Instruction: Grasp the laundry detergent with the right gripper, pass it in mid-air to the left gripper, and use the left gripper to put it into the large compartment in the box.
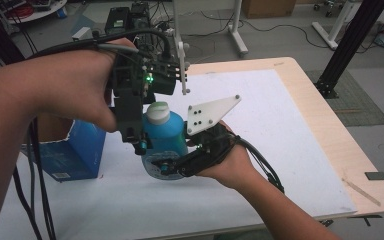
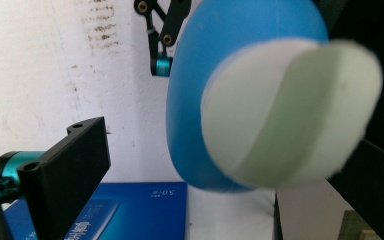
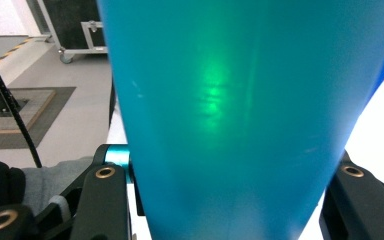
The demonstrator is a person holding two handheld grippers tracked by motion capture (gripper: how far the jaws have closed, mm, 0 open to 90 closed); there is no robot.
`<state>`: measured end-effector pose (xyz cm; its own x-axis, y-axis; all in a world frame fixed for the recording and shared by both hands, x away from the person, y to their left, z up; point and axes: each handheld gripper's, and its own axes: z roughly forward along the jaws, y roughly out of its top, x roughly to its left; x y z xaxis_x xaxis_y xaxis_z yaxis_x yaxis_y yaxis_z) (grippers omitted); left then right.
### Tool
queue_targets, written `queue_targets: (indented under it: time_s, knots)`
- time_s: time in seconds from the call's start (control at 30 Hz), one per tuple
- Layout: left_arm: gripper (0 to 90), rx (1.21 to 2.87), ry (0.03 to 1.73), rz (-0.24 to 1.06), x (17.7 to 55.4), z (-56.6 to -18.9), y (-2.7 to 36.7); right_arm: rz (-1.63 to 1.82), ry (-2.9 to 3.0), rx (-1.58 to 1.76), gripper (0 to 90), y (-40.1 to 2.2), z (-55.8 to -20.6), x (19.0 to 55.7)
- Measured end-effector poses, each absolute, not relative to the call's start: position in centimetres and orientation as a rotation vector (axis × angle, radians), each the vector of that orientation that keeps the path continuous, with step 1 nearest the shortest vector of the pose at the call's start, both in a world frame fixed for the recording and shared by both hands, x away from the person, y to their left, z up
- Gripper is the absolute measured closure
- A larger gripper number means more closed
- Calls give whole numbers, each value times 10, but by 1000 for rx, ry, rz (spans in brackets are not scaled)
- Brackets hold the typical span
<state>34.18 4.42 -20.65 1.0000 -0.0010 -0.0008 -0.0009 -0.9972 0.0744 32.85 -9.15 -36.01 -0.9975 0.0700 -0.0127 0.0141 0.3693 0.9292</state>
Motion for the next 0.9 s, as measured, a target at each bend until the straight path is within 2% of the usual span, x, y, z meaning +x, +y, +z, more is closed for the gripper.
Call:
queue_targets:
  time_s: [0.5, 0.63, 0.7, 0.9]
  knots:
    - [17, 3101, -15, 2, 339, -213, 35, 1749, 2554, 67, 452, -85, -357, 327]
    - [37, 3102, -12, 15, 338, -214, 34, 1748, 2548, 68, 452, -86, -357, 328]
    - [106, 3098, -7, -4, 338, -213, 34, 1752, 2549, 72, 452, -86, -357, 329]
    - [109, 3110, -7, 26, 337, -214, 33, 1771, 2549, 72, 452, -86, -357, 329]
